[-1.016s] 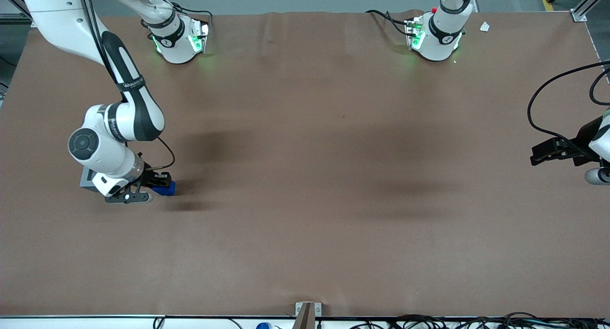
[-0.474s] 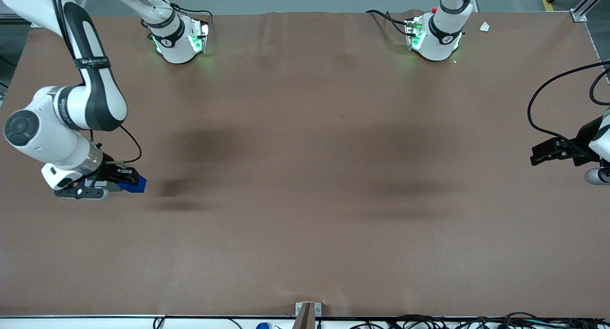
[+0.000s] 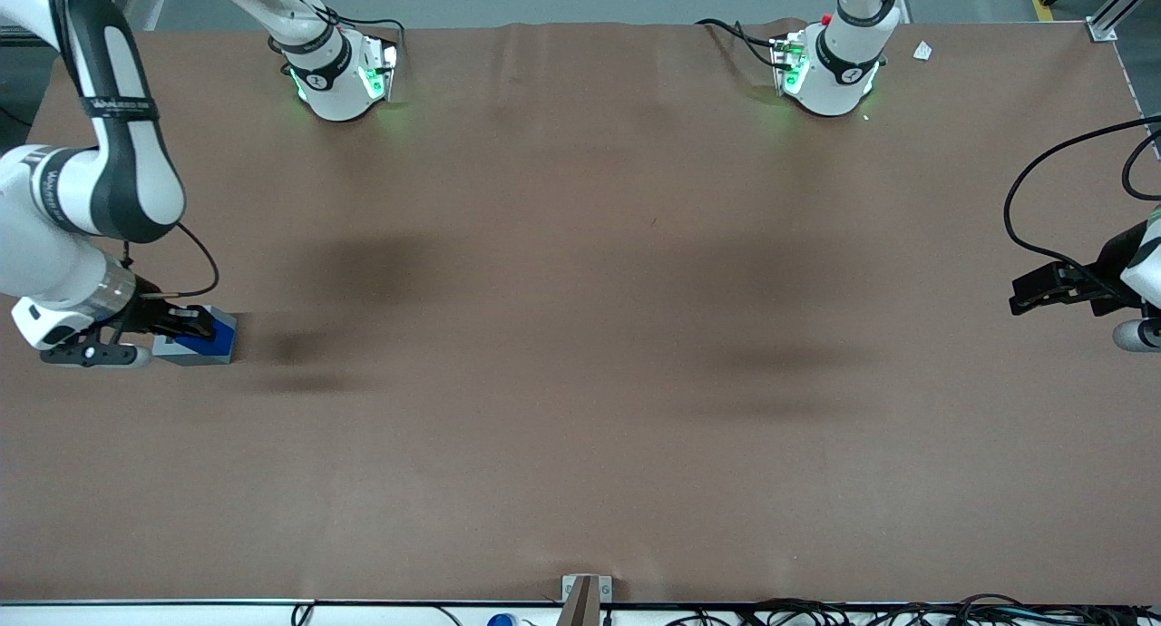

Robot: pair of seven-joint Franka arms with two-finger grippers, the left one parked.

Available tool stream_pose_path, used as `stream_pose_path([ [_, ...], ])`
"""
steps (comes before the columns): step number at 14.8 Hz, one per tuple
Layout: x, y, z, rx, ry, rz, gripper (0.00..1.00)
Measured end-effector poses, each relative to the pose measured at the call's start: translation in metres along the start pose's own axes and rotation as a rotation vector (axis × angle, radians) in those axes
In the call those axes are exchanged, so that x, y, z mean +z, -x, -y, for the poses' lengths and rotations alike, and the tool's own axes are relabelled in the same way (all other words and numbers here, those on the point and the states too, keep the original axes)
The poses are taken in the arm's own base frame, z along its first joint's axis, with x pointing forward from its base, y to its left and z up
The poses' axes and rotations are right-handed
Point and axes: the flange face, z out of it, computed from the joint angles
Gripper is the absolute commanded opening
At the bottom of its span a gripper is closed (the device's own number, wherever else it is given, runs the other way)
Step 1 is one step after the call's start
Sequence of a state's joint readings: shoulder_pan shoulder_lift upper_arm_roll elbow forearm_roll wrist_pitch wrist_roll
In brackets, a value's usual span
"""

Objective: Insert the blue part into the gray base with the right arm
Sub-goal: 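Carry the blue block with the right gripper over the gray base, then lower the blue block into the gray base's opening and press down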

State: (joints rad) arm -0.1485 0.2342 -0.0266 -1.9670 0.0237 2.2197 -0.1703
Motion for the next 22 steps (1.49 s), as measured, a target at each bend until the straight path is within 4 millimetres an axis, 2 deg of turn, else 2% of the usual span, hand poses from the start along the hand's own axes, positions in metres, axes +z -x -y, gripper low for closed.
stream_pose_path([
  [3, 0.002, 0.008, -0.028, -0.010, -0.004, 0.023, 0.02],
  [10, 0.005, 0.020, -0.069, 0.008, -0.007, 0.031, 0.02],
  [16, 0.008, 0.023, -0.082, 0.004, -0.006, 0.029, 0.02],
  [22, 0.030, 0.020, -0.085, 0.005, -0.004, 0.028, 0.02],
])
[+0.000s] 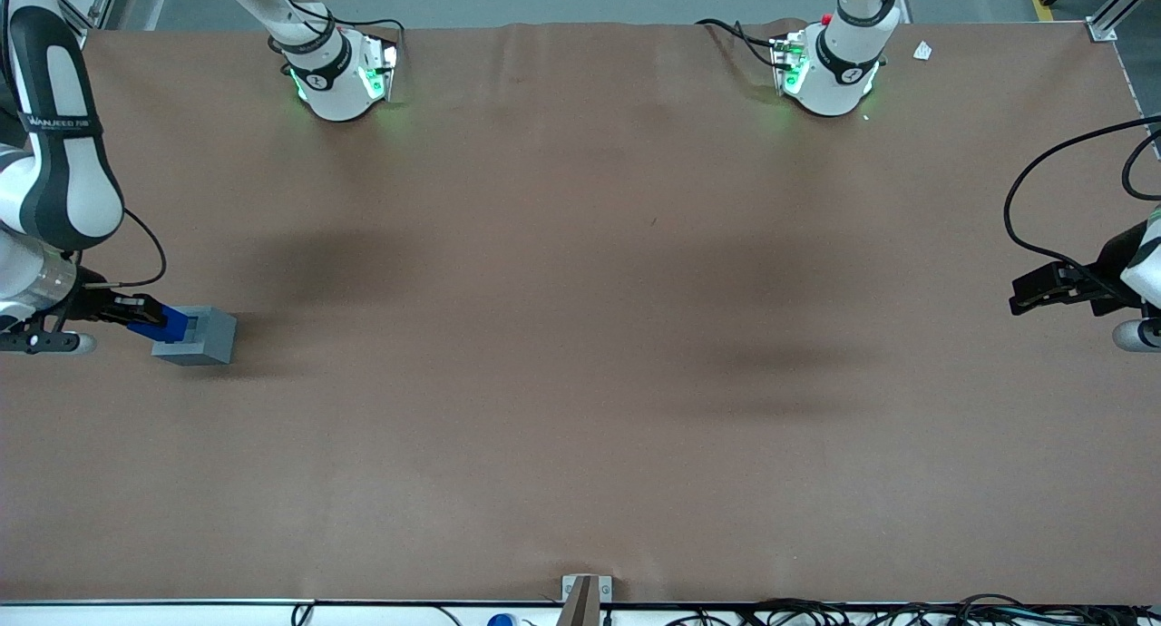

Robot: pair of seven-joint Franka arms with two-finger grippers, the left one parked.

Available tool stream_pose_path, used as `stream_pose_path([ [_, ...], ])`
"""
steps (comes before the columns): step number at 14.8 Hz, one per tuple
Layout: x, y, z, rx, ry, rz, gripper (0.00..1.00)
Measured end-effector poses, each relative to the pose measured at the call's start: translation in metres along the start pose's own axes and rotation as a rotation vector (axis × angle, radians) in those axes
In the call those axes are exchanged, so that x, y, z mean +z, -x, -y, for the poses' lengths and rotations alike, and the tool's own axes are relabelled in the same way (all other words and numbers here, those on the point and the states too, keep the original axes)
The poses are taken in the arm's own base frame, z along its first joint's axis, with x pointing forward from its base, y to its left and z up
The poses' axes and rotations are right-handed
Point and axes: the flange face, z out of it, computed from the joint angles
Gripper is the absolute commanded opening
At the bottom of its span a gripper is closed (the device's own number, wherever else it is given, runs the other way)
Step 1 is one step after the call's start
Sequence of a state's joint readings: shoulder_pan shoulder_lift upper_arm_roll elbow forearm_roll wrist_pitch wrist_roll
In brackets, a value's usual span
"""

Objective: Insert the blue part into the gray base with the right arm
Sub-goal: 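Lower the blue block into the gray base's opening and press down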

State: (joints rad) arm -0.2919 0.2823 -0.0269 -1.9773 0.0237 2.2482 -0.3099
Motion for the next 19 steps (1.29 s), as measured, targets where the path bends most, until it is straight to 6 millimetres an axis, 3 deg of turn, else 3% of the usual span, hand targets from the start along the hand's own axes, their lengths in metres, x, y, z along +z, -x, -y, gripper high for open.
stream_pose_path([
  [19, 0.017, 0.002, -0.003, -0.008, -0.006, 0.023, 0.02],
])
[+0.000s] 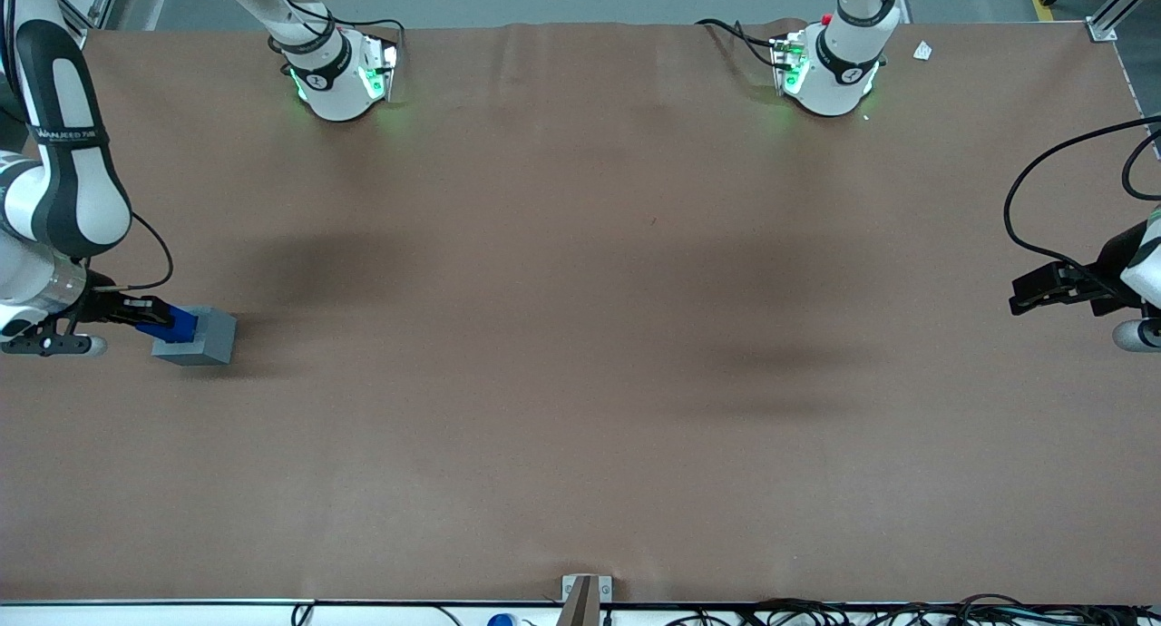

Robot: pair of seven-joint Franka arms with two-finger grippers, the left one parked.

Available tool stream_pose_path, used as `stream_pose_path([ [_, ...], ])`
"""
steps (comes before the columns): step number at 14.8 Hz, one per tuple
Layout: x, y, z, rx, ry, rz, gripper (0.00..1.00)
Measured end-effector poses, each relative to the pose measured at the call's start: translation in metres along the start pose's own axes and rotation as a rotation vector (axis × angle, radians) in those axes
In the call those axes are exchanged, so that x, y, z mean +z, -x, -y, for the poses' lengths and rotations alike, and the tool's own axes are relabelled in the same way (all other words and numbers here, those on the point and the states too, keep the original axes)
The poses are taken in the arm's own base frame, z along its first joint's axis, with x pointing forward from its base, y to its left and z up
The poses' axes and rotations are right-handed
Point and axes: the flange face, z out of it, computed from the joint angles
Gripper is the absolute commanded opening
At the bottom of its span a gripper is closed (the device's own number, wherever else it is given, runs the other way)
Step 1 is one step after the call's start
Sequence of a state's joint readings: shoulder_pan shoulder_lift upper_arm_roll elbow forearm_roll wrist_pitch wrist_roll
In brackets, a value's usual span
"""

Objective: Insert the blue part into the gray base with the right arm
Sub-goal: 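Lower the blue block into the gray base's opening and press down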

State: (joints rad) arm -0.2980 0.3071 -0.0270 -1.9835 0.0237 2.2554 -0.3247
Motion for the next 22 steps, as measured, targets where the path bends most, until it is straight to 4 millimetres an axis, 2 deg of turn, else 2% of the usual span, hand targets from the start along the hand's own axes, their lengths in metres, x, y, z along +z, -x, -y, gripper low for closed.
stream_pose_path([
  [15, 0.0096, 0.0002, -0.0032, 0.005, -0.002, 0.008, 0.04],
  [19, 0.0095, 0.0006, -0.0046, 0.007, -0.002, 0.008, 0.21],
  [22, 0.0095, 0.0006, -0.0046, 0.008, -0.002, 0.007, 0.41],
])
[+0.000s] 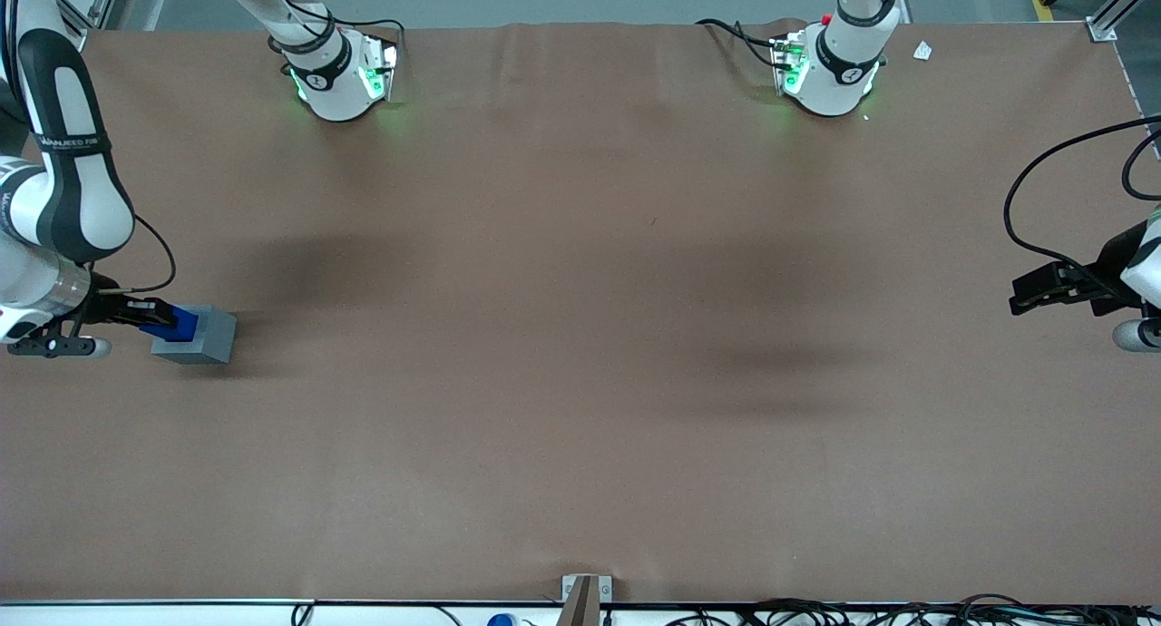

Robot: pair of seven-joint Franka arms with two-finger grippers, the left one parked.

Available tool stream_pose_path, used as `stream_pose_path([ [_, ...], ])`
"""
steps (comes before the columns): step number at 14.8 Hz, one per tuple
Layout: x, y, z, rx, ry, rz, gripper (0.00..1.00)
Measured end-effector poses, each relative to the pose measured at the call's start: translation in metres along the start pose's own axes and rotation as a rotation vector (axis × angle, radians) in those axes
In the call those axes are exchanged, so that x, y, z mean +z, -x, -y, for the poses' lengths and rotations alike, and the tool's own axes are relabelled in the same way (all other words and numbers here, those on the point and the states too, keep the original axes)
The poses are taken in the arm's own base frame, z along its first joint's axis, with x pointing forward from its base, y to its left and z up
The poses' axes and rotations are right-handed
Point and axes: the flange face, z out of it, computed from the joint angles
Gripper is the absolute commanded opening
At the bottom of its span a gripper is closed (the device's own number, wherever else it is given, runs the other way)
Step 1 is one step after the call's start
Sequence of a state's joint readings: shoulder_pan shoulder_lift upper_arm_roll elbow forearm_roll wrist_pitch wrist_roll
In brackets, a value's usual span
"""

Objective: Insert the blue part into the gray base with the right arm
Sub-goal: 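Lower the blue block into the gray base's opening and press down, then open the right gripper to release the blue block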

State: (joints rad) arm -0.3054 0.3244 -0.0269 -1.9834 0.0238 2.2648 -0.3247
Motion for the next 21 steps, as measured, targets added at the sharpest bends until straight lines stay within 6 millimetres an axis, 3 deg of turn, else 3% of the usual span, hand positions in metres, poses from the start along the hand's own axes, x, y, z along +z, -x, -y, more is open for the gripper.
stream_pose_path([
  [3, 0.000, 0.000, 0.000, 0.000, 0.000, 0.000, 0.55],
  [11, -0.001, -0.001, 0.002, -0.003, 0.000, -0.003, 0.63],
  [14, -0.001, -0.002, 0.003, -0.005, -0.001, -0.001, 0.80],
  [16, -0.003, -0.003, 0.005, -0.008, -0.001, -0.004, 0.97],
  [17, -0.005, -0.004, 0.006, -0.010, -0.001, -0.006, 1.00],
  [21, -0.027, -0.005, 0.015, -0.015, -0.003, -0.011, 1.00],
])
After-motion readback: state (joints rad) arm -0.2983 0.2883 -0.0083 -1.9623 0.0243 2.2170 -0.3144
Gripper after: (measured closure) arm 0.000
